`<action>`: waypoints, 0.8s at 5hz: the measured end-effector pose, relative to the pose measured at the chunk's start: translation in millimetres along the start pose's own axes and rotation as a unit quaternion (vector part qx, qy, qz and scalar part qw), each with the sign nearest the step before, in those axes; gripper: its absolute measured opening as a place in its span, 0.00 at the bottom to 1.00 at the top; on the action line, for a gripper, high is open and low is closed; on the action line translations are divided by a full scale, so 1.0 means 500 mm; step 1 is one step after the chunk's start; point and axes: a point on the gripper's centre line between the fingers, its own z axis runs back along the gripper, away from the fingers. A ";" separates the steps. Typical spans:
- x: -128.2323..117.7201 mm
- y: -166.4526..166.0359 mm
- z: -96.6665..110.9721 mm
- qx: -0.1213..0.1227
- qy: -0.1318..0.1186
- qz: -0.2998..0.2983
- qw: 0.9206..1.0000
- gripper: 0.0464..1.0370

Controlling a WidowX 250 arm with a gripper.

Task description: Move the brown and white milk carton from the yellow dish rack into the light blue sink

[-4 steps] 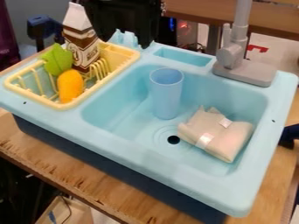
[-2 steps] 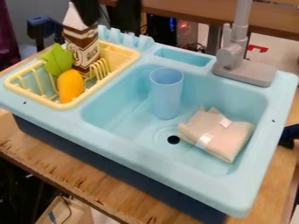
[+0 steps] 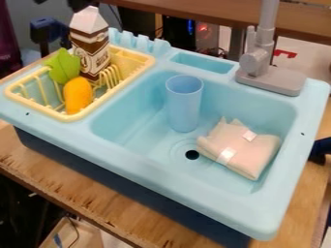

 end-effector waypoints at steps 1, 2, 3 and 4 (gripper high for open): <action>0.009 0.044 -0.012 0.009 -0.004 -0.001 1.000 0.97; 0.024 0.085 -0.031 0.014 -0.010 0.006 1.000 0.97; 0.060 0.102 -0.053 -0.001 -0.006 0.003 1.000 0.97; 0.091 0.112 -0.062 -0.012 -0.011 -0.001 1.000 0.97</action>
